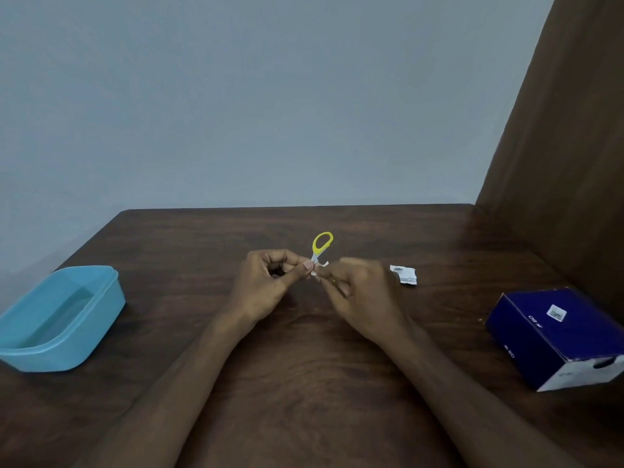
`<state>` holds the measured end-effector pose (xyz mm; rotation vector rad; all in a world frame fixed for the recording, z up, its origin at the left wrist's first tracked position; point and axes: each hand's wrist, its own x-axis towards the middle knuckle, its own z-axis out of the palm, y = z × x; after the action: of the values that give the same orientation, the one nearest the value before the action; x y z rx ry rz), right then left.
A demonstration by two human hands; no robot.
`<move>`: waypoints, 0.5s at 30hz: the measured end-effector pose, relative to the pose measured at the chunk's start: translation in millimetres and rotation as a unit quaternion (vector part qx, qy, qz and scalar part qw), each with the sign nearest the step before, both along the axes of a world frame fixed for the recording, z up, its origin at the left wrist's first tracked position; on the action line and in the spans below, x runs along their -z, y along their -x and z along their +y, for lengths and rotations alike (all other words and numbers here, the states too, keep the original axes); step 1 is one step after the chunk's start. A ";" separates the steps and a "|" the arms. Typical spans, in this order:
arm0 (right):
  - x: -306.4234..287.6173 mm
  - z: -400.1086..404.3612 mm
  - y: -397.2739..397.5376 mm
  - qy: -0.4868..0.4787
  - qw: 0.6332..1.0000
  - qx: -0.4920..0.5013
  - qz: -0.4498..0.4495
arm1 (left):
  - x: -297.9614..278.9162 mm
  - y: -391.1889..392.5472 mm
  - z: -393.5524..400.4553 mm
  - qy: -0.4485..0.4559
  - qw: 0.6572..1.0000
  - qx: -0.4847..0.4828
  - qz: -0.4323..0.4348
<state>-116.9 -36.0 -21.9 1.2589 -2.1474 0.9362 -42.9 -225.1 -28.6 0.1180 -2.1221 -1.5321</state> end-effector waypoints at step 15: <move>2.3 1.8 8.5 0.060 0.998 -0.003 -0.006 | -0.2 -1.8 0.1 0.016 0.999 -0.028 0.007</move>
<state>-125.4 -34.2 -24.2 1.2040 -2.0645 1.0620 -41.1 -225.0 -28.4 0.1539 -2.1133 -1.4631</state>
